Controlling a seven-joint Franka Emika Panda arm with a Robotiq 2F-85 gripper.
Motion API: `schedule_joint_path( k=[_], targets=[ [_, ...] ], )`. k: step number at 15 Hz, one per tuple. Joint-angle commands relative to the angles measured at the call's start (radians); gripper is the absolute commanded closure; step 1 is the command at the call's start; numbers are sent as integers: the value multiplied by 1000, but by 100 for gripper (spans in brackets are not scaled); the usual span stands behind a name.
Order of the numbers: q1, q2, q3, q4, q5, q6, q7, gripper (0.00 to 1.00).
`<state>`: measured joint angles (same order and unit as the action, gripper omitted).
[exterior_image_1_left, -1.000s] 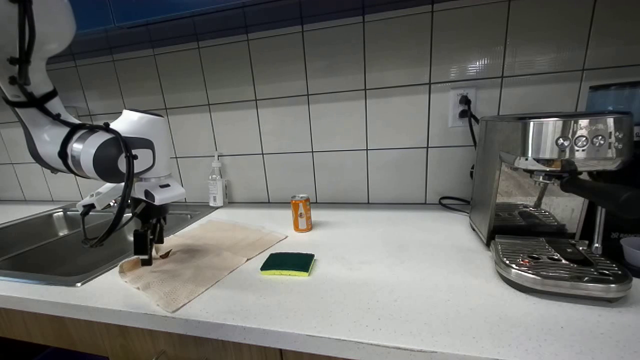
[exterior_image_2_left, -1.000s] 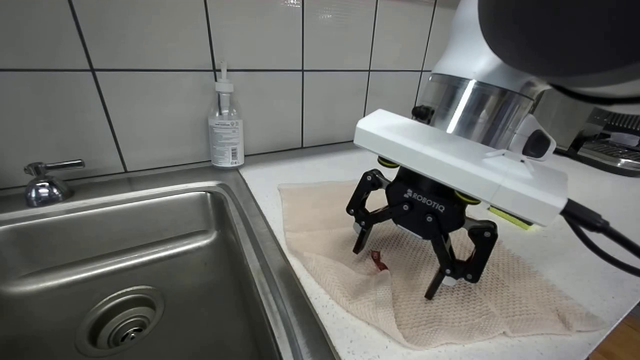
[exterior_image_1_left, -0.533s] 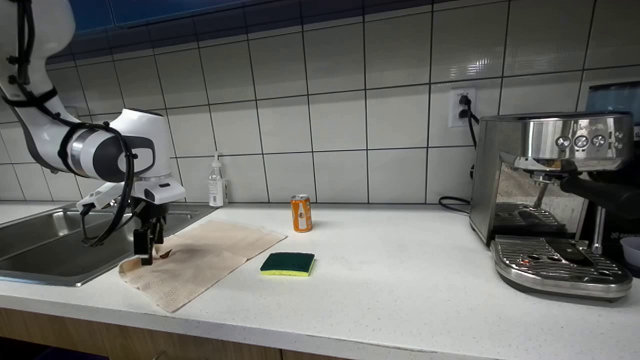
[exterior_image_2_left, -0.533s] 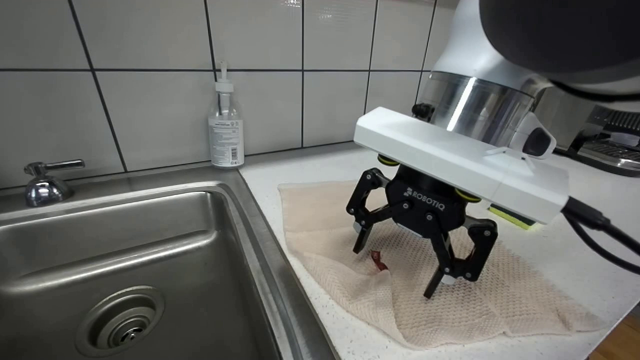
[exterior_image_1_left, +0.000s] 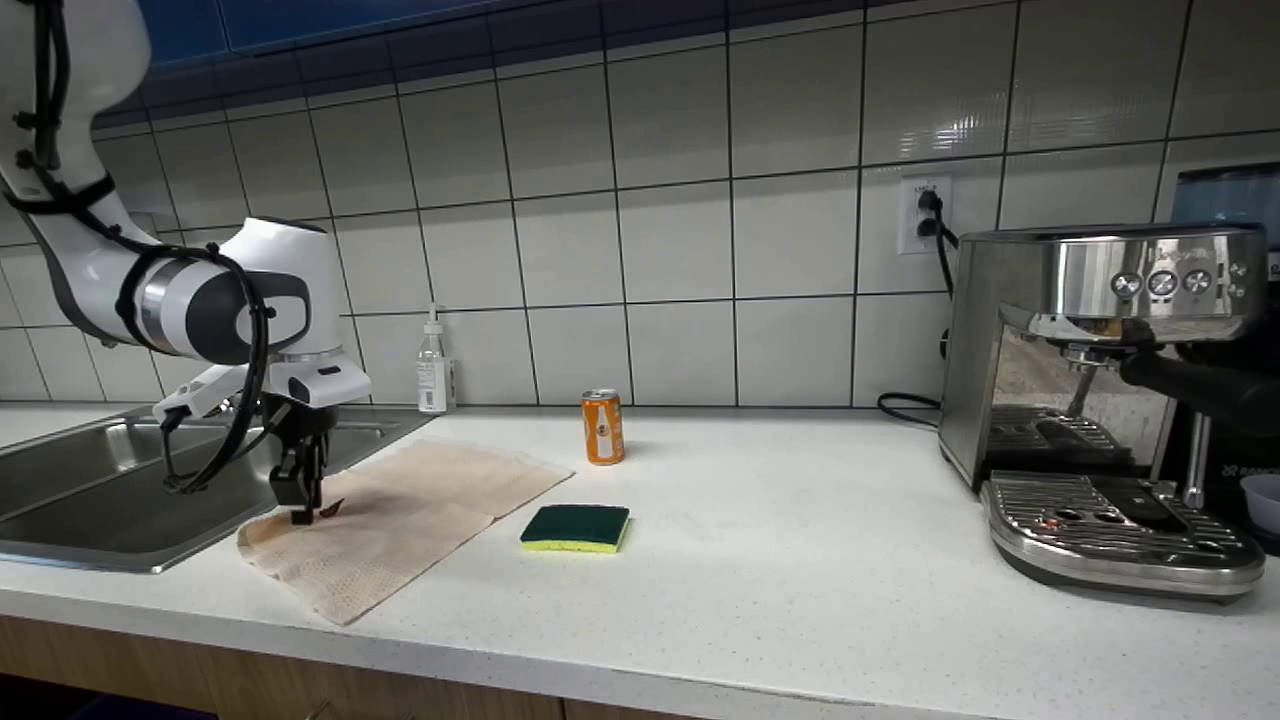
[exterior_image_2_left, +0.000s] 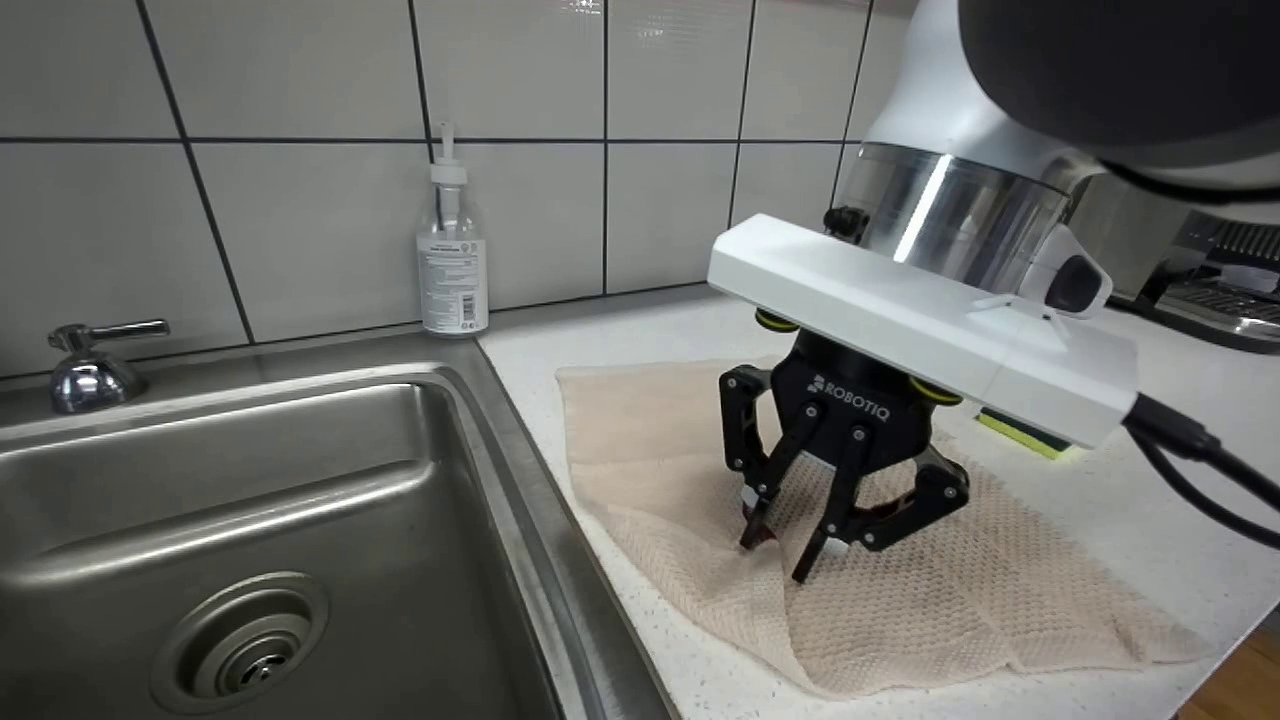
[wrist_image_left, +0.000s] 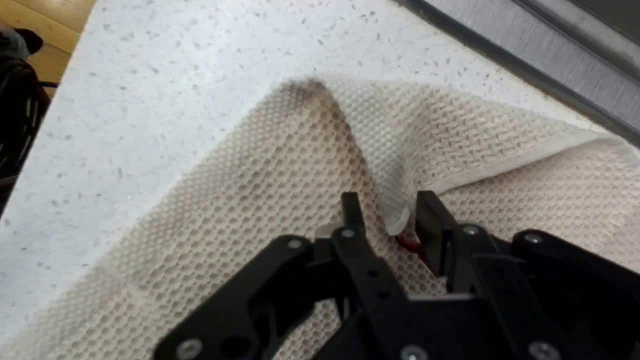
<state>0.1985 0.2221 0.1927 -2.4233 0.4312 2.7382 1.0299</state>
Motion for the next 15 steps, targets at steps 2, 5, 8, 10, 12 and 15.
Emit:
schedule_joint_path(
  k=[2,5,8,10,12,15],
  targets=[
    [5,-26,-12,-2,-13,-36,2,100],
    [5,-26,-12,-2,-13,-37,2,100],
    [4,-29,-12,-3,-11,-37,0,100],
    [1,-41,-9,-7,-6,-46,-8,100],
    [-2,-57,-9,-11,-4,-49,-11,100],
    [-6,-89,-7,-19,4,-51,-19,100]
  ],
)
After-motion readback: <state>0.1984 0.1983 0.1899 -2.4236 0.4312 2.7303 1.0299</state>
